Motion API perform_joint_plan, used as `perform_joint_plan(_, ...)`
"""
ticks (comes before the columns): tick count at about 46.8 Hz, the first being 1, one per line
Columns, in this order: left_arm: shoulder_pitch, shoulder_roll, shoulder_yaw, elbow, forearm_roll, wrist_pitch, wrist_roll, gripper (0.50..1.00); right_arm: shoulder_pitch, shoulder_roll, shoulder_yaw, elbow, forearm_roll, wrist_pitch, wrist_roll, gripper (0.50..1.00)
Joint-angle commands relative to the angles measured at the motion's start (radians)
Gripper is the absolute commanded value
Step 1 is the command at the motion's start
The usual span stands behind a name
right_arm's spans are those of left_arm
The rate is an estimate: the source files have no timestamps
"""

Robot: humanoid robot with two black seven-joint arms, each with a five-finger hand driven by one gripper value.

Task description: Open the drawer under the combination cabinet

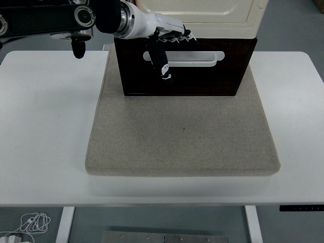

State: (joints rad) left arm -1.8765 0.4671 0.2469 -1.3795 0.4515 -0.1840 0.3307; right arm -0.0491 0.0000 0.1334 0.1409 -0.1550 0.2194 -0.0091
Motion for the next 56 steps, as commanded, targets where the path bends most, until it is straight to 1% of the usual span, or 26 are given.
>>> perform_joint_plan(1, 0.000, -0.014, -0.003, 0.013, -0.004, -0.002, 0.022, 1.000, 0.000, 0.000, 0.000, 0.000, 0.000, 0.000, 0.000, 0.926)
perform_joint_plan(14, 0.000, -0.076, -0.003, 0.094, -0.077, 0.001, 0.056, 1.000, 0.000, 0.000, 0.000, 0.000, 0.000, 0.000, 0.000, 0.926)
perform_joint_plan(19, 0.002, -0.094, -0.003, 0.112, -0.094, 0.001, 0.065, 1.000, 0.000, 0.000, 0.000, 0.000, 0.000, 0.000, 0.000, 0.926)
perform_joint_plan(25, 0.005, -0.110, -0.003, 0.120, -0.137, 0.001, 0.088, 1.000, 0.000, 0.000, 0.000, 0.000, 0.000, 0.000, 0.000, 0.926)
perform_joint_plan(32, 0.010, -0.114, -0.001, 0.134, -0.148, 0.006, 0.096, 1.000, 0.000, 0.000, 0.000, 0.000, 0.000, 0.000, 0.000, 0.926)
perform_joint_plan(38, 0.016, -0.133, -0.001, 0.146, -0.172, 0.012, 0.105, 1.000, 0.000, 0.000, 0.000, 0.000, 0.000, 0.000, 0.000, 0.926)
perform_joint_plan(49, 0.017, -0.146, -0.001, 0.175, -0.186, 0.014, 0.107, 1.000, 0.000, 0.000, 0.000, 0.000, 0.000, 0.000, 0.000, 0.926)
perform_joint_plan(56, 0.040, -0.154, -0.003, 0.195, -0.186, 0.014, 0.107, 1.000, 0.000, 0.000, 0.000, 0.000, 0.000, 0.000, 0.000, 0.926)
